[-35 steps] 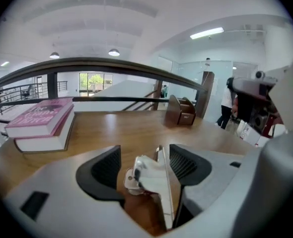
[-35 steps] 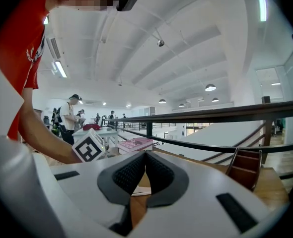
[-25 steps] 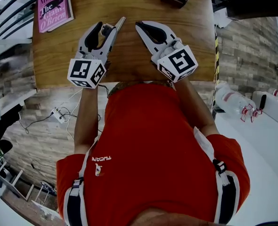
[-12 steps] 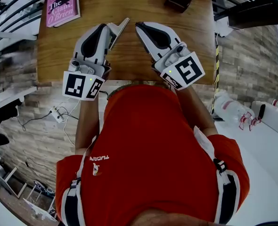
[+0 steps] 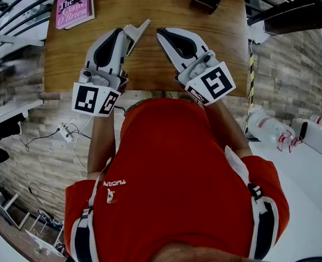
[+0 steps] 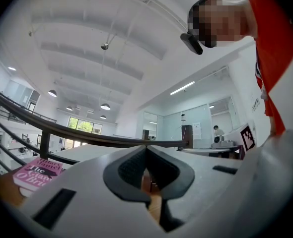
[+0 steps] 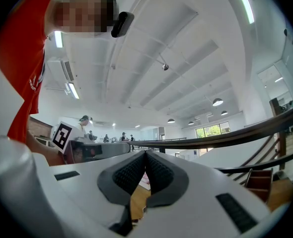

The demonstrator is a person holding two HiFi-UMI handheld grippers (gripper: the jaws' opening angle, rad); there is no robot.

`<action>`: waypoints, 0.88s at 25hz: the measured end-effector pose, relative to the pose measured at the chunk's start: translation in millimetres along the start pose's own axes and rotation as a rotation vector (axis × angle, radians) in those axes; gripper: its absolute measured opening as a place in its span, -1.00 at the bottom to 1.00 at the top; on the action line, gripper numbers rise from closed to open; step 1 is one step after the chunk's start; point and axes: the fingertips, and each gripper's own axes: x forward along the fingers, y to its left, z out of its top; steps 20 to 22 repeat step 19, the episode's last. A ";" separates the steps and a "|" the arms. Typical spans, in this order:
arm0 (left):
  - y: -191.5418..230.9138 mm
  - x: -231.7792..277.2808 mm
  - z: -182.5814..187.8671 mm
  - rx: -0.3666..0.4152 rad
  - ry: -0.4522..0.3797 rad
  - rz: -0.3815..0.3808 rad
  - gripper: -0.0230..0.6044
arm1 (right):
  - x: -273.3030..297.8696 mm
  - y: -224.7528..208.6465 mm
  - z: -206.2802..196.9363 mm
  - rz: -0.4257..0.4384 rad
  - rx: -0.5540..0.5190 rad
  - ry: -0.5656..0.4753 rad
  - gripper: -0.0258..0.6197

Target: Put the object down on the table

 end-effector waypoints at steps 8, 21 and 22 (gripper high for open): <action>0.2 -4.6 -2.3 -0.008 0.002 -0.007 -0.90 | -1.0 6.9 -2.1 -0.001 -0.014 0.010 -0.84; 1.0 -8.7 -6.3 -0.027 0.001 -0.011 -0.90 | -4.0 10.9 -4.9 -0.010 -0.019 0.025 -0.84; 1.0 -8.7 -6.3 -0.027 0.001 -0.011 -0.90 | -4.0 10.9 -4.9 -0.010 -0.019 0.025 -0.84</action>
